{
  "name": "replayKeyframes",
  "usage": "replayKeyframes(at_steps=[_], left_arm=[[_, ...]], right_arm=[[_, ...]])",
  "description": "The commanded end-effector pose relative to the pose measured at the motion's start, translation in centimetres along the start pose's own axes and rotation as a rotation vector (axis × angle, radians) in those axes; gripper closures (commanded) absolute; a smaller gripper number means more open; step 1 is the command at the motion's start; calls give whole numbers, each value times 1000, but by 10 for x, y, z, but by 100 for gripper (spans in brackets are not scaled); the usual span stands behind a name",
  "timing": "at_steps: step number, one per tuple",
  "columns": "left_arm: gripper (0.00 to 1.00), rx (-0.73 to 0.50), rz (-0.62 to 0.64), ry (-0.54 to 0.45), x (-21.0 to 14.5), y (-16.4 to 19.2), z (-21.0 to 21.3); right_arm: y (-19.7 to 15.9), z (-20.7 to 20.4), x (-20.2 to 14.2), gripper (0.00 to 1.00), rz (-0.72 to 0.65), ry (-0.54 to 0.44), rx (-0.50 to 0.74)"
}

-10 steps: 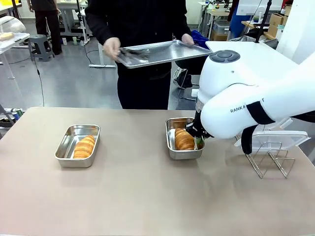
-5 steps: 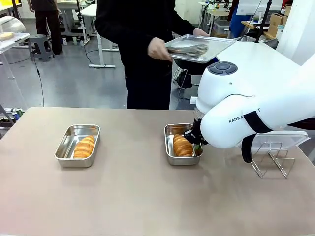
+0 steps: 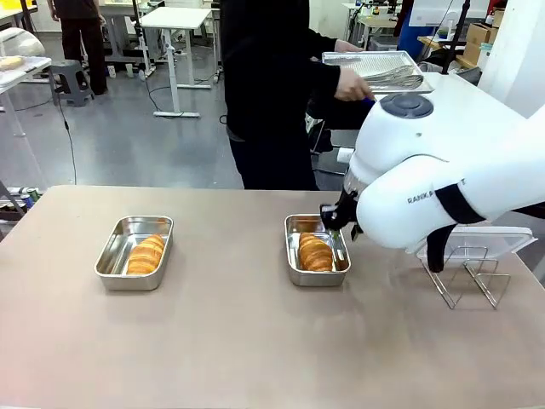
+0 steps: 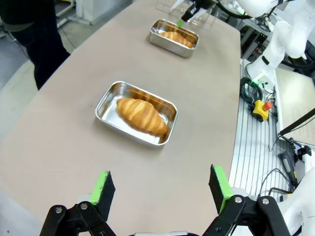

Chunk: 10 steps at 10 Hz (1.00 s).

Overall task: Place the bread in airtight containers.
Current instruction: Once an object is inside an Airtight Container , place the container in the center of the table.

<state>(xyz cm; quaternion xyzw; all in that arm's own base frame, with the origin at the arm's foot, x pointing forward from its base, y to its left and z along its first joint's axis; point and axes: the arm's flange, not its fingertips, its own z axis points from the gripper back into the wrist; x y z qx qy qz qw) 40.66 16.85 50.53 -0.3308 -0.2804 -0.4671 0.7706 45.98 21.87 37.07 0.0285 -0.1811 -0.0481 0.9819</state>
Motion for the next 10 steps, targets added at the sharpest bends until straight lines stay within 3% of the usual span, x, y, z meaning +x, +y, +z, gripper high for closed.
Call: replayKeyframes(at_steps=[1,3,5,7,10], left_arm=[[0,-2,-7,1,0,-2,1],[0,-2,-7,1,0,-2,1],[0,-2,-7,1,0,-2,1],[0,-2,-7,1,0,-2,1],[0,-2,-7,1,0,-2,1]], right_arm=[[-39,42,21,17,30,-101,133],[-87,82,50,0,116,-215,330],[-149,109,71,0,302,-341,593],[-195,124,72,0,429,-419,739],[-237,133,62,0,690,-439,799]])
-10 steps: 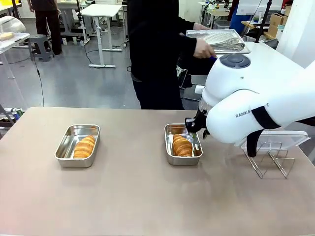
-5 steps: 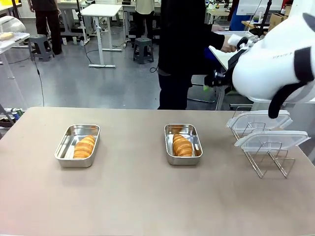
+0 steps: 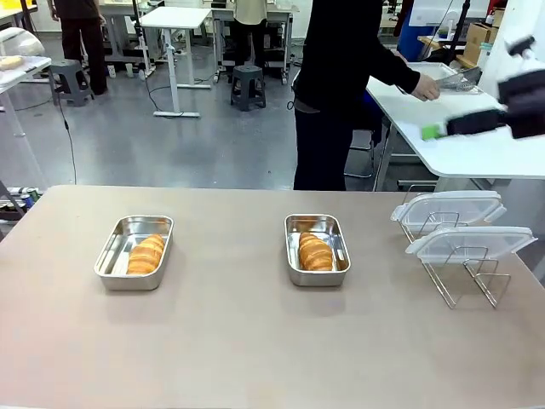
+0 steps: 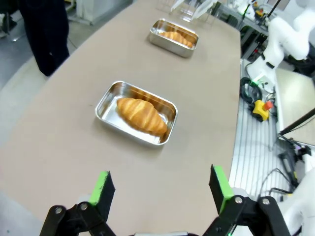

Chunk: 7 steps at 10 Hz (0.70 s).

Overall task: Place the bread in airtight containers.
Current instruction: Once an object is inside an Airtight Container , place the container in the center of the table.

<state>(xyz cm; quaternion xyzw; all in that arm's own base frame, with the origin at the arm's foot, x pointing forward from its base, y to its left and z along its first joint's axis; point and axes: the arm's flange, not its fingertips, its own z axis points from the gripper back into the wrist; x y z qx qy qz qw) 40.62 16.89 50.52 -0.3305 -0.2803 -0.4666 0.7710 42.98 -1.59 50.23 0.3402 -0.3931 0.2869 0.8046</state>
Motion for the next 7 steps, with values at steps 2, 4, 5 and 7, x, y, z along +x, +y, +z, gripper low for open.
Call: replayKeyframes(at_steps=[2,4,5,7], left_arm=[[0,-3,-8,1,0,-2,1],[0,-3,-8,1,0,-2,1],[0,-3,-8,1,0,-2,1],[0,-3,-8,1,0,-2,1]], right_arm=[[-22,5,-2,0,279,89,60],[-17,6,-2,0,349,120,31],[-24,11,-14,0,257,97,84],[-24,11,-14,0,257,97,84]])
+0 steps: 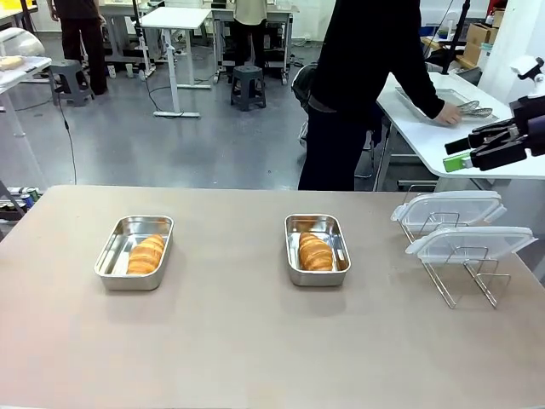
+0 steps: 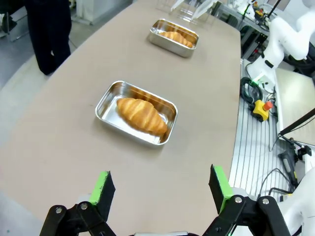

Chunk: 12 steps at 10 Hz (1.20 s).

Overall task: Place the bread in airtight containers.
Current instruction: Once an object is inside an Airtight Container , place the container in the center of the table, then pick up one Airtight Container lid and hand it to the human.

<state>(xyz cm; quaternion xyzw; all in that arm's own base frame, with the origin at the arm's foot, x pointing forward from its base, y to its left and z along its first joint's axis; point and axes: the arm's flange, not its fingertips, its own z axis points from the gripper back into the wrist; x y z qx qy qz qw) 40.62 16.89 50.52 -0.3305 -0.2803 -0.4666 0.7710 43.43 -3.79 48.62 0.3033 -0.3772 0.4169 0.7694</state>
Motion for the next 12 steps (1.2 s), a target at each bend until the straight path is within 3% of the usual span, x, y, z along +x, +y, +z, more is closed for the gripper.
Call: replayKeyframes(at_steps=[1,8,10,12], left_arm=[[0,-3,-8,1,0,-2,1],[0,-3,-8,1,0,-2,1],[0,-3,-8,1,0,-2,1],[0,-3,-8,1,0,-2,1]], right_arm=[[-2,4,1,0,9,-11,6],[1,2,-1,0,-21,10,6],[24,10,3,0,366,248,1],[46,13,-2,0,650,398,-4]])
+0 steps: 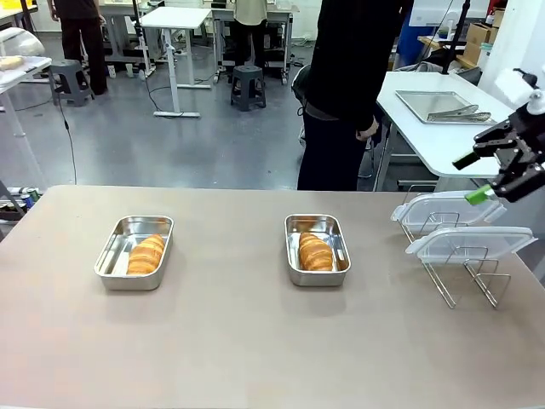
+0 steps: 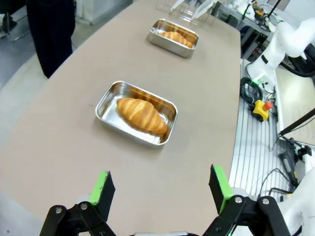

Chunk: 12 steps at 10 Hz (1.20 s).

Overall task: Place the bread in airtight containers.
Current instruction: Pick up one Airtight Container lid and hand it to the human.

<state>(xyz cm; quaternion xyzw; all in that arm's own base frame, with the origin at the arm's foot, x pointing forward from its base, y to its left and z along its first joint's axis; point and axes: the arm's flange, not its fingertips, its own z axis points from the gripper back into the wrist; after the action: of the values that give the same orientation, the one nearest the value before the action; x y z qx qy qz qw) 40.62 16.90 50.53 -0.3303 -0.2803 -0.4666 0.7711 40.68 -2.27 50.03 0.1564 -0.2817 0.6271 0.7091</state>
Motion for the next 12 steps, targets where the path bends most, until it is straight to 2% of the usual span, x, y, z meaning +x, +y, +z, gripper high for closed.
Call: replayKeyframes(at_steps=[1,2,6,9,12], left_arm=[[0,-4,-8,1,0,-2,1],[0,-4,-8,1,0,-2,1],[0,-4,-8,1,0,-2,1],[0,-4,-8,1,0,-2,1],[0,-4,-8,1,0,-2,1]], right_arm=[[28,2,-3,0,282,144,-81],[39,-4,-1,0,322,210,-90],[61,-39,-8,0,285,387,-139],[65,-59,-25,0,255,465,-157],[68,-64,-32,0,251,453,-101]])
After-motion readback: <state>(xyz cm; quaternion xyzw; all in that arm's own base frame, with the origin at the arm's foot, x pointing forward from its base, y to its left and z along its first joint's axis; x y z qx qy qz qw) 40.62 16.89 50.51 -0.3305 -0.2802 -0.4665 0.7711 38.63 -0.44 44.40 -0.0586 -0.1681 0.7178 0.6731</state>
